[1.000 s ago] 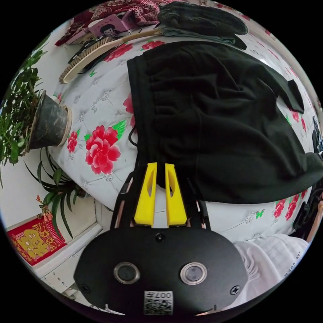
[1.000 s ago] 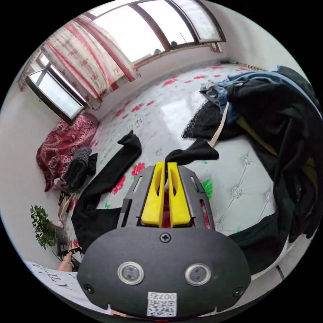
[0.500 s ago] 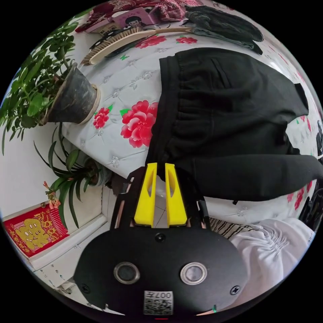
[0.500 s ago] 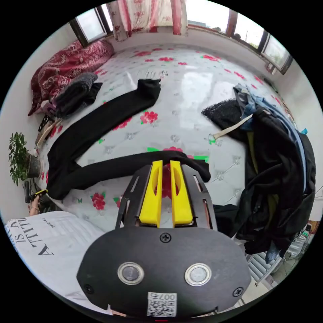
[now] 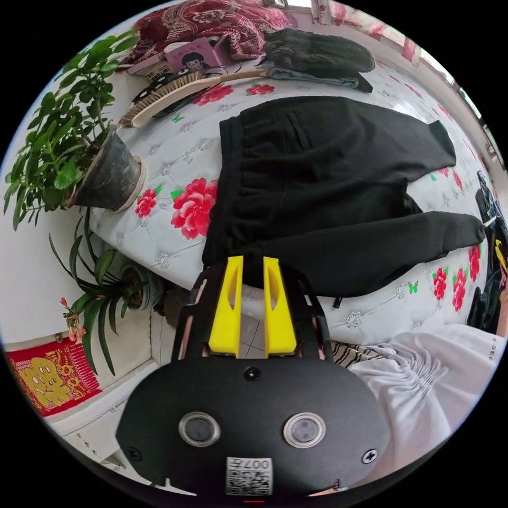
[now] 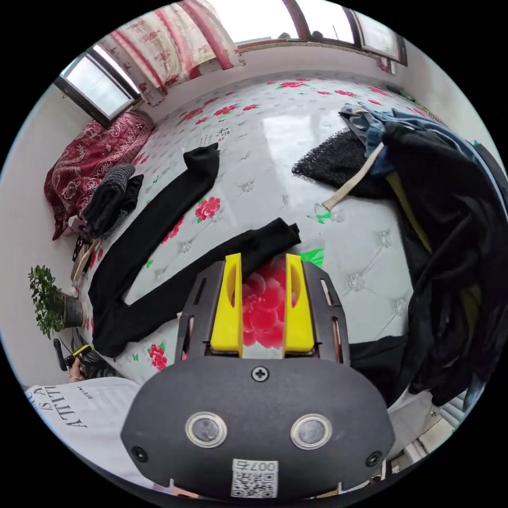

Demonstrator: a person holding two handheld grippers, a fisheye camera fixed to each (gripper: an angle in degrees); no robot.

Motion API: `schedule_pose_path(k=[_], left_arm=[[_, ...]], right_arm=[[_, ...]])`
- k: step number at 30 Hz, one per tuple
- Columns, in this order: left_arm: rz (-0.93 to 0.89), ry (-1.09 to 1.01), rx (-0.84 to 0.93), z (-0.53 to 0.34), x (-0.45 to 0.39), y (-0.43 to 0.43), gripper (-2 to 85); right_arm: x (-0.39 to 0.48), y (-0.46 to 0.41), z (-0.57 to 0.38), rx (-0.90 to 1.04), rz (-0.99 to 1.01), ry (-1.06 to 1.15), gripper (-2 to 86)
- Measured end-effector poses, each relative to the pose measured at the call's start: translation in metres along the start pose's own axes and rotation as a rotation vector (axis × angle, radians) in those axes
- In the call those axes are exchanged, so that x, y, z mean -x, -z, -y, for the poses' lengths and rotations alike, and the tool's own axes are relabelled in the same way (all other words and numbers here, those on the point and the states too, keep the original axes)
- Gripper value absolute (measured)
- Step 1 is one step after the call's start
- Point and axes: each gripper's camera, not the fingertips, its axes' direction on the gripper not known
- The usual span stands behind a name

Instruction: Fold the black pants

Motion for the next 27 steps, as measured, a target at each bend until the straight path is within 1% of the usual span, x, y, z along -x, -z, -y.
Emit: schedule_pose_path(k=[2,4,6,7,8,10,11,12,14,15,16,17,19,21,23,25,27], left_arm=[[-0.02,-0.035,0.024,0.01,-0.013,-0.012,6.2],[-0.007,-0.053,0.087,0.018,-0.022,-0.028,5.2],[0.021,-0.061,0.156,0.023,-0.028,-0.045,3.1],[0.032,-0.071,0.169,0.025,-0.032,-0.05,1.9],[0.044,-0.08,0.164,0.026,-0.033,-0.048,1.0],[0.053,-0.097,0.185,0.029,-0.033,-0.048,0.2],[0.058,-0.111,0.177,0.029,-0.033,-0.045,-0.2],[0.058,-0.115,0.172,0.029,-0.032,-0.043,-0.3],[0.038,-0.117,0.161,0.028,-0.027,-0.037,-0.6],[0.031,-0.12,0.154,0.027,-0.027,-0.034,-0.7],[0.013,-0.13,0.134,0.024,-0.026,-0.029,-0.7],[-0.009,-0.138,0.115,0.021,-0.025,-0.022,-0.8],[-0.028,-0.153,0.099,0.015,-0.026,-0.015,-0.8],[-0.03,-0.18,0.094,0.009,-0.028,-0.012,-0.8],[-0.012,-0.239,0.103,0.001,-0.032,-0.013,-0.7],[0.002,-0.266,0.116,-0.002,-0.032,-0.017,-0.6],[-0.013,-0.268,0.119,-0.003,-0.029,-0.021,-0.2]], right_arm=[[0.03,-0.026,0.035,0.029,-0.028,0.063,8.9],[0.044,-0.054,0.056,0.076,-0.071,0.071,8.1],[0.05,-0.092,0.068,0.187,-0.117,0.059,6.3],[0.05,-0.117,0.07,0.287,-0.137,0.049,4.6],[0.052,-0.131,0.067,0.34,-0.185,0.062,3.2],[0.057,-0.113,0.068,0.247,-0.151,0.099,1.7],[0.059,-0.088,0.068,0.162,-0.105,0.118,1.1],[0.06,-0.072,0.068,0.117,-0.076,0.132,0.9],[0.061,0.008,0.054,-0.097,0.061,0.205,0.3],[0.06,0.03,0.047,-0.153,0.094,0.228,0.2],[0.058,0.071,0.029,-0.252,0.142,0.283,0.1],[0.055,0.104,0.008,-0.324,0.145,0.33,0.0],[0.043,0.133,-0.023,-0.354,0.081,0.334,-0.1],[0.019,0.13,-0.047,-0.28,0.055,0.26,-0.1],[-0.026,0.089,-0.075,-0.092,-0.012,0.038,-0.2],[-0.053,0.061,-0.097,0.002,-0.061,-0.101,-0.2],[-0.067,0.044,-0.113,0.073,-0.065,-0.184,-0.2]])
